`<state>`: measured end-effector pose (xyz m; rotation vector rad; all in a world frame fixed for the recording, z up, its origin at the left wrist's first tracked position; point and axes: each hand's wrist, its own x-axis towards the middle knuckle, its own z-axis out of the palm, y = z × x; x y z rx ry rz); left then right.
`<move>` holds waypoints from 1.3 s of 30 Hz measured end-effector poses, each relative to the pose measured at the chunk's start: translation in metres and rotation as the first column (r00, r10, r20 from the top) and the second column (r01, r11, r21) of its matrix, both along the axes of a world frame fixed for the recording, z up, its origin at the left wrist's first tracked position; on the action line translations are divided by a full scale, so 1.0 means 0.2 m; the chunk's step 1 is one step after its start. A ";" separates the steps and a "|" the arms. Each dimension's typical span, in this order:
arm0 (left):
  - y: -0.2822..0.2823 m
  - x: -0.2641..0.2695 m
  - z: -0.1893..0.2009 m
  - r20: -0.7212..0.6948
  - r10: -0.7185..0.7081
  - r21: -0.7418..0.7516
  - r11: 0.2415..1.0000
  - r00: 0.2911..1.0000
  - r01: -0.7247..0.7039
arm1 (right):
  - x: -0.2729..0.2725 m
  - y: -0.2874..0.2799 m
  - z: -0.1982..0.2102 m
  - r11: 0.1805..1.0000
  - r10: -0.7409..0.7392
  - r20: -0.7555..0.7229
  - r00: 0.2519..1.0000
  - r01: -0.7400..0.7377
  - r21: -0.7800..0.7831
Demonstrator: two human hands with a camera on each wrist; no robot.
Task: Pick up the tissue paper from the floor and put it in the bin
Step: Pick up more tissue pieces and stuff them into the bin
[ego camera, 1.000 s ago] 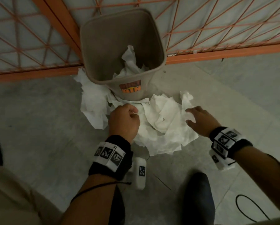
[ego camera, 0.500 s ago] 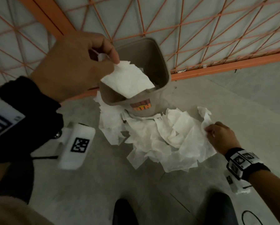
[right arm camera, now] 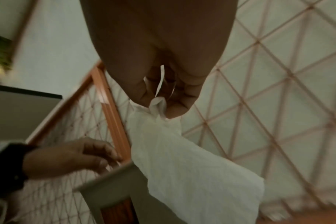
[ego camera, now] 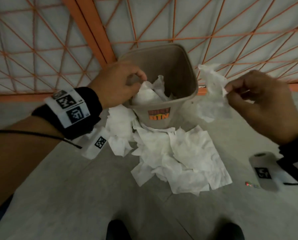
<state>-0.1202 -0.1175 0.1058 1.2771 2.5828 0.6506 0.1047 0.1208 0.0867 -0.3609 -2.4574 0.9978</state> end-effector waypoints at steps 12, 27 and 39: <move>-0.36 0.43 -0.23 -0.001 0.018 0.363 0.932 1.000 -0.017 | -0.64 -0.19 0.28 0.983 0.082 -0.023 0.996 -0.077 0.169; -0.10 0.81 -0.82 0.197 -0.331 -0.206 0.906 0.923 0.370 | -0.15 -0.14 0.11 0.934 0.080 0.291 0.953 -0.174 0.311; -0.03 0.91 -0.98 0.173 -0.454 -0.491 0.729 0.874 0.477 | 0.47 -0.24 -0.85 0.996 0.009 0.799 0.601 -0.078 0.047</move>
